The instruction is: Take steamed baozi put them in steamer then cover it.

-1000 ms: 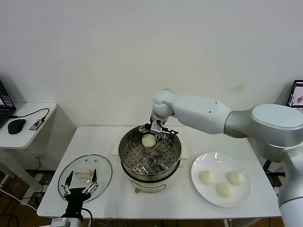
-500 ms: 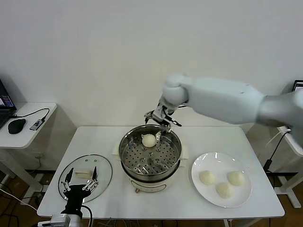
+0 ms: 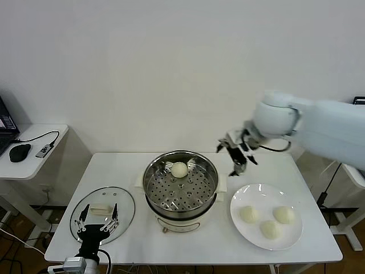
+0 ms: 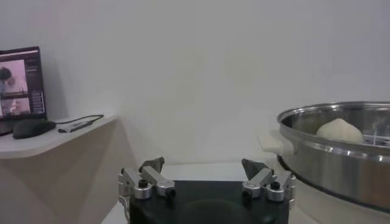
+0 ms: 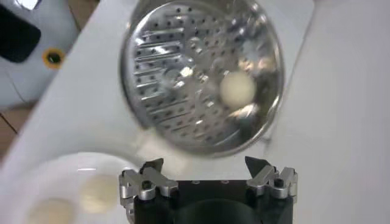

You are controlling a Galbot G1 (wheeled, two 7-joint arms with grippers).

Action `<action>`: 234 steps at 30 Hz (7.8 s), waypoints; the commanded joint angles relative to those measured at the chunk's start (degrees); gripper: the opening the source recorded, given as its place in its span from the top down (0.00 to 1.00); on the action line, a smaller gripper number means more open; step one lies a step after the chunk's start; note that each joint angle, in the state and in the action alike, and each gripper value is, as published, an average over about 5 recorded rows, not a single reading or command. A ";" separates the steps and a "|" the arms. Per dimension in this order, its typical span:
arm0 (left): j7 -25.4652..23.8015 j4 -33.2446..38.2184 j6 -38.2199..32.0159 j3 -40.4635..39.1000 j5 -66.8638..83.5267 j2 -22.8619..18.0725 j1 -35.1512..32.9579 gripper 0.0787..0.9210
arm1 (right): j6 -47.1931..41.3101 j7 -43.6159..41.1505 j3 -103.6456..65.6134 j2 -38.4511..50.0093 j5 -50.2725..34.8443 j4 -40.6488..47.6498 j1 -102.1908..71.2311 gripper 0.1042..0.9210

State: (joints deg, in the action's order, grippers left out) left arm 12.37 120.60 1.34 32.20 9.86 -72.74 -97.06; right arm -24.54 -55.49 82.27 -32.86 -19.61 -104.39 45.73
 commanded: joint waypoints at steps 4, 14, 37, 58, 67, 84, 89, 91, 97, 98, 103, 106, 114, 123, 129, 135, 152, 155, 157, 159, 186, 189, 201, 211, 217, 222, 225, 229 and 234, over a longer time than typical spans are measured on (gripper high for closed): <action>0.20 -0.64 0.47 0.35 -0.50 -0.13 0.04 0.12 | -2.64 -0.48 1.92 12.45 8.35 -4.35 -7.19 0.12; 0.25 -0.99 0.36 0.67 -0.70 -0.33 0.42 0.12 | -0.17 1.65 -9.74 10.61 14.50 3.09 -27.08 0.12; 0.14 -1.48 -0.02 0.73 -2.30 -0.68 0.46 0.12 | 2.62 5.11 -25.12 1.55 18.57 15.62 -46.93 0.12; 0.20 -1.57 -0.52 0.59 -3.15 -1.14 0.38 0.12 | 2.77 4.98 -26.93 -0.95 17.20 18.40 -47.63 0.13; 0.22 -1.49 -0.71 0.63 -3.24 -1.20 0.25 0.12 | 2.31 5.31 -27.04 -3.07 18.29 20.38 -48.43 0.20; 0.31 -1.50 -0.92 0.60 -3.31 -1.23 0.35 0.12 | 1.60 4.21 -27.12 -3.52 17.57 20.26 -47.57 0.50; 0.30 -1.44 -0.89 0.53 -3.33 -1.07 0.43 0.12 | 0.70 2.94 -25.88 -0.87 14.47 17.14 -41.08 0.54; 0.29 -1.43 -0.89 0.44 -3.34 -1.03 0.49 0.12 | 0.22 2.20 -24.76 0.61 12.73 15.48 -37.45 0.53; 0.20 -1.44 -0.86 -0.03 -3.32 -0.83 0.71 0.12 | -1.41 0.30 -18.63 3.77 6.55 10.29 -24.56 0.53; 0.18 -1.44 -0.85 -0.11 -3.32 -0.75 0.72 0.12 | -1.72 0.10 -17.12 3.89 5.26 9.56 -21.69 0.53; 0.10 -1.19 -0.84 -0.25 -3.17 -0.26 0.72 0.12 | -3.45 -0.42 -8.88 1.43 -1.92 7.06 -5.35 0.52; 0.08 -1.00 -0.86 -0.32 -3.07 -0.08 0.63 0.12 | -4.86 0.14 -5.93 -2.88 -7.22 6.55 1.61 0.52; 0.20 -0.58 -0.95 -0.21 -2.89 0.27 0.39 0.12 | -10.18 5.70 -6.00 -18.12 -18.87 7.98 3.94 0.51; 0.33 0.71 -0.77 0.60 -3.15 -0.18 0.40 0.12 | -12.89 9.86 -7.94 -33.19 -22.13 17.73 -6.36 0.46; 0.40 0.85 -0.55 0.75 -3.28 -0.55 0.80 0.12 | -13.80 11.31 -7.82 -39.35 -21.74 23.99 -12.24 0.46; 0.45 0.70 -0.60 0.97 -3.32 -0.58 1.10 0.12 | -13.78 12.62 -8.04 -42.61 -19.92 28.87 -16.48 0.46; 0.55 -0.12 -1.00 0.95 -3.31 -0.33 1.63 0.12 | -13.60 12.98 -9.17 -48.87 -15.08 37.93 -22.57 0.46; 0.57 -0.12 -1.06 0.94 -3.29 -0.28 1.70 0.12 | -13.74 12.70 -8.92 -48.47 -14.75 37.71 -22.59 0.46; 0.57 -0.14 -1.10 0.92 -3.28 -0.27 1.73 0.12 | -13.85 12.04 -8.91 -47.88 -14.65 37.27 -22.09 0.46; 0.58 -0.22 -1.11 0.87 -3.28 -0.28 1.77 0.12 | -14.15 10.65 -9.03 -46.82 -14.53 36.10 -20.97 0.46; 0.51 -1.03 -1.36 0.18 -3.34 1.00 2.10 0.12 | -0.32 -10.35 5.95 3.53 1.64 -2.95 6.25 0.12; 0.52 -1.00 -1.53 0.24 -3.46 0.95 1.85 0.12 | 1.83 -10.20 6.95 7.24 5.59 -3.49 3.57 0.12; 0.51 -0.83 -1.57 0.34 -4.36 0.60 1.43 0.12 | 5.25 -4.49 -1.14 13.96 17.82 0.55 -17.66 0.12; 0.46 -1.19 -1.38 0.20 -5.52 0.26 1.19 0.12 | 5.39 -2.52 -19.19 12.98 21.45 6.19 -40.42 0.12; 0.45 -1.35 -1.34 0.14 -5.75 -0.02 1.15 0.12 | 5.45 -1.73 -23.24 11.23 23.00 8.53 -46.21 0.12; 0.45 -1.29 -1.37 0.03 -5.93 -0.39 0.99 0.12 | 5.47 -1.89 -23.25 11.21 23.43 8.79 -46.84 0.12; 0.44 -1.28 -1.43 -0.01 -5.96 -0.49 0.95 0.12 | 5.43 -1.70 -23.45 11.13 23.54 8.91 -47.37 0.12; 0.45 -1.18 -1.51 0.01 -5.95 -0.56 0.88 0.12 | 5.29 -0.95 -24.49 10.46 23.74 9.52 -48.53 0.12; 0.48 -1.03 -1.67 0.01 -6.01 -0.75 0.67 0.12 | 5.18 -0.18 -26.54 9.70 24.39 10.82 -50.38 0.12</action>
State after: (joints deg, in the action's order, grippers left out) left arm 12.84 119.45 -0.21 32.21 3.92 -73.40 -96.27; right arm -19.53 -56.50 59.69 -22.88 3.64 -95.16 0.34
